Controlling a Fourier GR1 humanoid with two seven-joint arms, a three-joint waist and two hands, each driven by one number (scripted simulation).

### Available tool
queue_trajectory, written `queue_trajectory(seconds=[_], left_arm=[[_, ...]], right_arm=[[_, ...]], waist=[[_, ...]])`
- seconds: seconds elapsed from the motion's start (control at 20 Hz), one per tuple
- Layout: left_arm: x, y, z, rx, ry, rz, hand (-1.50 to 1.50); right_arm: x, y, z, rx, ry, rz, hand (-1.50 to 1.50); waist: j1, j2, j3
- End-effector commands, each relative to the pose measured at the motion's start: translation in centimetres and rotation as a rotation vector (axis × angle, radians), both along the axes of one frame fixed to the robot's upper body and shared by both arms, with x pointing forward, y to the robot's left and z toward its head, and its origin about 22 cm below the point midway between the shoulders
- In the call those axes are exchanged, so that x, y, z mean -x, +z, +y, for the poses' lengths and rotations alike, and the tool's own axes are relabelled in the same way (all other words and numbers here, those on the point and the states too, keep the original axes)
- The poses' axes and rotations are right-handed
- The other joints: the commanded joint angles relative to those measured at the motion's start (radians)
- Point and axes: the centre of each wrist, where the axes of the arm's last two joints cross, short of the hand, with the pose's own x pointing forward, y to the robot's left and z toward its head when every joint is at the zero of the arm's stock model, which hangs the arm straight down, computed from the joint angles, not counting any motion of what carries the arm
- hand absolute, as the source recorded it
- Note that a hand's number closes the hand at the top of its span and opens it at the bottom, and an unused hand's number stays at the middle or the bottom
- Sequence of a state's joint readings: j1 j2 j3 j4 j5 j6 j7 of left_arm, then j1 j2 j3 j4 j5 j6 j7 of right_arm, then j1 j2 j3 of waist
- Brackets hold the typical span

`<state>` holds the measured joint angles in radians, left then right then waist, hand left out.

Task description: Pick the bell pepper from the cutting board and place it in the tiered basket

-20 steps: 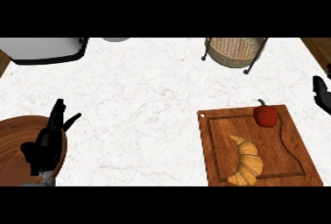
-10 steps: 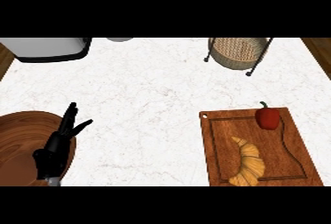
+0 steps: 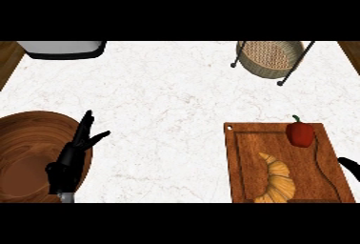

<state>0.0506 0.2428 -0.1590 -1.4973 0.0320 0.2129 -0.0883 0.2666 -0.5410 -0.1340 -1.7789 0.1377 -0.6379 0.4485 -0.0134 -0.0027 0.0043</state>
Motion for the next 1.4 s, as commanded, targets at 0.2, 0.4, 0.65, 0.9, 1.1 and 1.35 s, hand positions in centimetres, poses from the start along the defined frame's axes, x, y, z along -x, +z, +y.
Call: queue_trajectory(seconds=[0.2, 0.4, 0.65, 0.9, 1.1, 1.35], left_arm=[[2.1, -2.5, -1.1, 0.045, 0.061, 0.186, 0.0], [2.2, -2.3, -0.1, 0.064, 0.067, 0.211, 0.0], [0.5, -2.4, -0.1, 0.046, 0.075, 0.202, 0.0], [1.2, -2.3, -1.4, 0.038, 0.052, 0.207, 0.0], [1.5, -2.3, -2.0, 0.048, 0.048, 0.214, 0.0], [1.4, -2.5, -0.9, 0.038, 0.088, 0.215, 0.0]], right_arm=[[0.1, 3.5, 0.3, 0.145, -0.064, 0.391, -1.5], [-1.5, 7.1, 2.9, 0.159, -0.128, 0.433, -1.5], [-3.7, 7.8, 5.9, 0.192, -0.148, 0.538, -1.5], [-5.3, 6.0, 6.8, 0.234, -0.168, 0.701, -1.5], [-7.2, 5.3, 7.5, 0.211, -0.155, 0.789, -1.5], [-9.0, 4.5, 9.1, 0.181, -0.125, 0.807, -1.5]], waist=[[0.041, 0.02, -0.018], [0.048, 0.013, -0.014], [0.055, 0.018, -0.012], [0.055, 0.014, -0.009], [0.066, 0.016, -0.01], [0.043, 0.009, -0.009]])
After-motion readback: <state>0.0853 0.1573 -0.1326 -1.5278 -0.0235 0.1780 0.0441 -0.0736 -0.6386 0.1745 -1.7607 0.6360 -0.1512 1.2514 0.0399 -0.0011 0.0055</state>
